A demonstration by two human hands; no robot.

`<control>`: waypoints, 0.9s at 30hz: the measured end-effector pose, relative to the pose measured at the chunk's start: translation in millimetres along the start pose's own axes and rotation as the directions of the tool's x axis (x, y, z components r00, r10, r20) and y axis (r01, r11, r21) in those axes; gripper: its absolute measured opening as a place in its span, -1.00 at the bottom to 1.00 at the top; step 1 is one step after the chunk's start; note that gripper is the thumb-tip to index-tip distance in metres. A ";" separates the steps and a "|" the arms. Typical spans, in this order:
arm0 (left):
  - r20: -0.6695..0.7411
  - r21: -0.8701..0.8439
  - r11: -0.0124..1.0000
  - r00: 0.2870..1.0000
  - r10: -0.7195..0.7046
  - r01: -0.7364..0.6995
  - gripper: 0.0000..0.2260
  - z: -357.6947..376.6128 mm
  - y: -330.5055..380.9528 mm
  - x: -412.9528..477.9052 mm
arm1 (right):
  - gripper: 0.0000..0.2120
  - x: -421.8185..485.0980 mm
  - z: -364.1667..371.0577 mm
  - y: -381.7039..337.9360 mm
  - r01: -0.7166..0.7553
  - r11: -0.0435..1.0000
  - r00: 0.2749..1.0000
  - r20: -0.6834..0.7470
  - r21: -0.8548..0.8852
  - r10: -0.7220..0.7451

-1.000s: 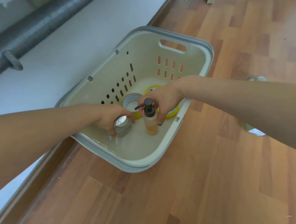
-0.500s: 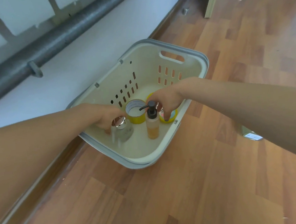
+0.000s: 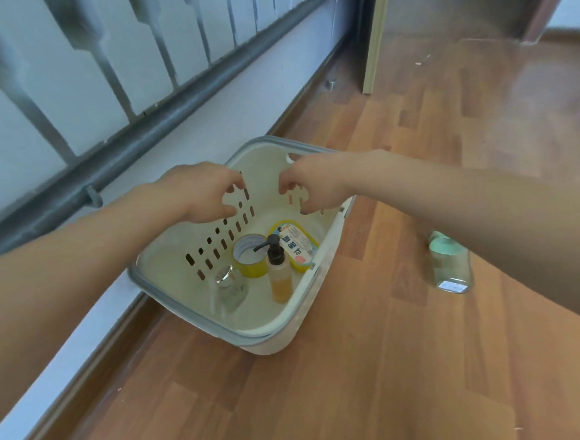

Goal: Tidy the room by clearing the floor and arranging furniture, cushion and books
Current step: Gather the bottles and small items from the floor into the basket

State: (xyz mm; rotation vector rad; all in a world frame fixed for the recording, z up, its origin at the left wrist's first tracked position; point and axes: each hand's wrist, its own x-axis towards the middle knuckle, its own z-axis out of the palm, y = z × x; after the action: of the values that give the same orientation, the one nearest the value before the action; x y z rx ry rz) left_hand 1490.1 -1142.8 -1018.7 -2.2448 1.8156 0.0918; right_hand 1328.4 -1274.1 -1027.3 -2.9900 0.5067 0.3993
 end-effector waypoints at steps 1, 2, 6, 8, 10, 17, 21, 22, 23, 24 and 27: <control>-0.041 -0.042 0.999 0.999 -0.003 0.002 -0.56 -9.3 4.3 -1.5 | -0.48 -8.5 -6.2 3.2 -0.014 1.000 1.000 -0.026 0.006 0.014; -0.074 -0.084 0.996 0.997 -0.005 -0.001 -0.56 -17.9 9.1 -3.0 | -0.49 -17.1 -12.3 6.4 -0.030 1.000 0.999 -0.045 0.011 0.030; -0.195 -0.068 0.996 0.980 0.043 -0.057 -0.56 -39.6 38.3 -10.2 | -0.50 -54.9 -27.0 22.4 -0.090 0.996 0.990 -0.108 -0.002 0.090; -0.232 -0.021 0.994 0.968 0.096 -0.104 -0.55 -45.4 55.7 -13.1 | -0.52 -74.5 -28.6 31.6 -0.121 0.992 0.985 -0.131 -0.027 0.117; -0.256 -0.001 0.989 0.956 0.142 -0.147 -0.55 -50.8 74.5 -11.8 | -0.53 -95.6 -28.8 42.0 -0.161 0.986 0.979 -0.132 -0.032 0.156; -0.254 -0.048 0.963 0.936 0.244 -0.265 -0.56 -61.9 137.9 9.9 | -0.52 -154.1 -17.0 85.5 -0.277 0.961 0.956 -0.097 0.012 0.276; -0.254 -0.051 0.943 0.918 0.306 -0.328 -0.56 -69.2 182.2 27.9 | -0.51 -186.8 -6.8 117.7 -0.347 0.937 0.935 -0.073 0.032 0.348; -0.256 -0.051 0.939 0.913 0.316 -0.339 -0.55 -69.9 192.6 32.9 | -0.51 -193.7 -3.7 125.5 -0.367 0.930 0.927 -0.066 0.035 0.368; -0.261 -0.050 0.937 0.911 0.321 -0.344 -0.55 -70.2 202.4 37.8 | -0.51 -200.1 -0.1 133.2 -0.388 0.921 0.919 -0.058 0.038 0.390; -0.265 -0.049 0.936 0.908 0.324 -0.348 -0.55 -70.5 214.4 43.9 | -0.51 -207.5 4.9 142.8 -0.412 0.910 0.909 -0.052 0.044 0.414; -0.263 -0.079 0.927 0.904 0.336 -0.367 -0.56 -69.7 246.6 62.2 | -0.48 -225.8 20.1 170.0 -0.478 0.873 0.877 -0.015 0.096 0.481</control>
State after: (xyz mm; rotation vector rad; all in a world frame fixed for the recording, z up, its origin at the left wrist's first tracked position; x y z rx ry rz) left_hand 1257.2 -1265.4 -1002.5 -2.0538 2.4005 -0.0065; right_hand 1061.0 -1361.1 -992.4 -2.7584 1.2459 0.3358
